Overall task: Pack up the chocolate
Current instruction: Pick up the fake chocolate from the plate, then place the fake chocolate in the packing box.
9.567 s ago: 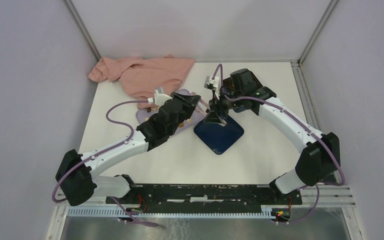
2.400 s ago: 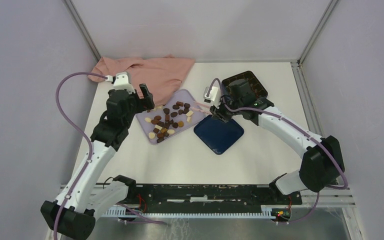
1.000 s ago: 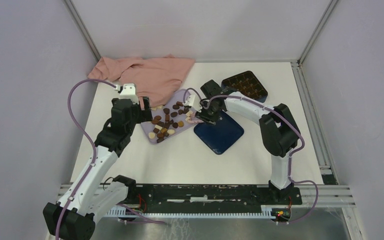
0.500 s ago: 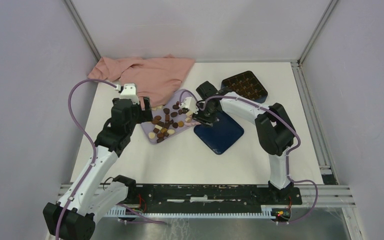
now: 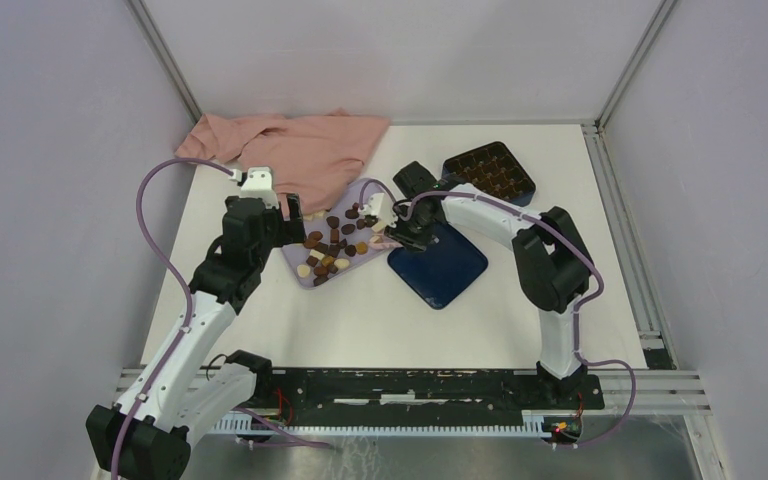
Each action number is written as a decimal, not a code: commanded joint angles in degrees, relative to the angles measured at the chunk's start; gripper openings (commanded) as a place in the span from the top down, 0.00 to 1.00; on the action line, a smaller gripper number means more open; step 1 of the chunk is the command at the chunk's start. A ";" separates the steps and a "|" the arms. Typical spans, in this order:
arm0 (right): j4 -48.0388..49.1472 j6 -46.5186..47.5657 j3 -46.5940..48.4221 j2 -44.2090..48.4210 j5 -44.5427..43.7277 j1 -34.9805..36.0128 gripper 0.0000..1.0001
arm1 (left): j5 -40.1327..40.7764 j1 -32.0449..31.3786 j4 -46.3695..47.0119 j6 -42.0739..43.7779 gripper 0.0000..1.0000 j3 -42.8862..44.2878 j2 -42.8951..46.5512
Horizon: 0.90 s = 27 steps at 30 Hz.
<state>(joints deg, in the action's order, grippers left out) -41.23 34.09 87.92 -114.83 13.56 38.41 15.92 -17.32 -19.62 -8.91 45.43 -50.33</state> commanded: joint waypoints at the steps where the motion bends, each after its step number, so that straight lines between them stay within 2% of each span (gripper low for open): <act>1: 1.17 -0.15 -0.57 6.47 2.88 -0.07 0.88 | -0.81 0.28 1.95 2.44 0.08 0.18 0.30; 10: 2.46 -0.85 -4.52 14.33 9.81 -5.56 0.88 | -0.82 0.32 2.04 2.59 0.08 0.01 0.38; 18: 4.62 -3.17 -6.18 18.90 13.92 -21.64 0.88 | -0.76 0.35 2.08 2.68 0.08 -0.07 0.07; 23: 5.61 -4.36 -4.15 16.47 13.38 -30.03 0.88 | -1.15 0.26 2.13 2.66 0.08 -0.08 -0.30; 27: 4.98 -4.82 -0.29 12.25 13.10 -32.52 0.87 | -1.32 0.34 2.17 2.58 0.08 -0.14 -0.21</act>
<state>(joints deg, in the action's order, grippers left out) -37.65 30.48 82.89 -99.37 25.50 6.48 15.86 -17.32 -19.62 -8.88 45.41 -50.52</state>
